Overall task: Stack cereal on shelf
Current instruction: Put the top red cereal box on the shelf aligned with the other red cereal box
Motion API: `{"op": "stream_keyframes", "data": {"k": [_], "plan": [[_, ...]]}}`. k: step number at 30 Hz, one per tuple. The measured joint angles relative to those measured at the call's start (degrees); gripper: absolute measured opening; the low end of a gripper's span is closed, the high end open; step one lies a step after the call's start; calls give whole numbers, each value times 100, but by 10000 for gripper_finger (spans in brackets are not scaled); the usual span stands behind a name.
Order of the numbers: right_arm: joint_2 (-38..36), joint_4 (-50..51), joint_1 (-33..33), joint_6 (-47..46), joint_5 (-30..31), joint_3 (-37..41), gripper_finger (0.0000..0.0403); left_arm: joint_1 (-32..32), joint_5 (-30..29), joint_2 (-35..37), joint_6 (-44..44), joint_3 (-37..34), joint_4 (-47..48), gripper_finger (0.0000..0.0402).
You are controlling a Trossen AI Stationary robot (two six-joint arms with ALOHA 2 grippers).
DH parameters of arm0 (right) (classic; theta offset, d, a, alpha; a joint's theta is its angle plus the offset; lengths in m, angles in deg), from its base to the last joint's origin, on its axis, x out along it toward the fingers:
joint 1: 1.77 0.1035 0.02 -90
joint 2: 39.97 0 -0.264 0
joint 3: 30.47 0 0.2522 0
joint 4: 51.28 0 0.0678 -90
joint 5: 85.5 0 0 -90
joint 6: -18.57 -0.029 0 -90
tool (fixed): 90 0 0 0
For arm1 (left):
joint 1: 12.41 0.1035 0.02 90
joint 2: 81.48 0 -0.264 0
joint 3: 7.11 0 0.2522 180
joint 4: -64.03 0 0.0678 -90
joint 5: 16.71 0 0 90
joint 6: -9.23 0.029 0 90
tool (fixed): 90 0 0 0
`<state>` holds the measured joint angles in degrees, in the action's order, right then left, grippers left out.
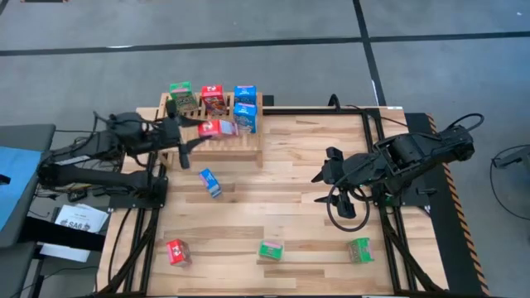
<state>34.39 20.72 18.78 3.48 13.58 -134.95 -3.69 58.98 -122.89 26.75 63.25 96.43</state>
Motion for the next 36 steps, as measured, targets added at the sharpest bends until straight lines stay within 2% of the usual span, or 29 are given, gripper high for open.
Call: {"op": "stream_keyframes", "data": {"k": [6,9,14,19,24,27,32,36], "plan": [[0,0,0,0,-2,0,292,356,-40,212,121,0,180,181],[1,0,-2,0,-2,0,292,553,-273,174,302,55,222,181],[1,0,-1,2,-1,0,292,895,-285,-215,380,574,695,181],[1,0,-2,2,0,0,292,1288,-230,-758,325,1302,1808,181],[1,2,0,2,0,0,292,1748,617,-1220,148,1737,2526,181],[1,2,0,2,-2,0,292,2059,1061,-1375,131,1748,2562,181],[0,2,0,2,-1,0,292,2654,1485,-1600,129,1722,2796,181],[1,4,0,2,-2,0,292,3137,2134,-1754,130,1722,2840,181]]}}
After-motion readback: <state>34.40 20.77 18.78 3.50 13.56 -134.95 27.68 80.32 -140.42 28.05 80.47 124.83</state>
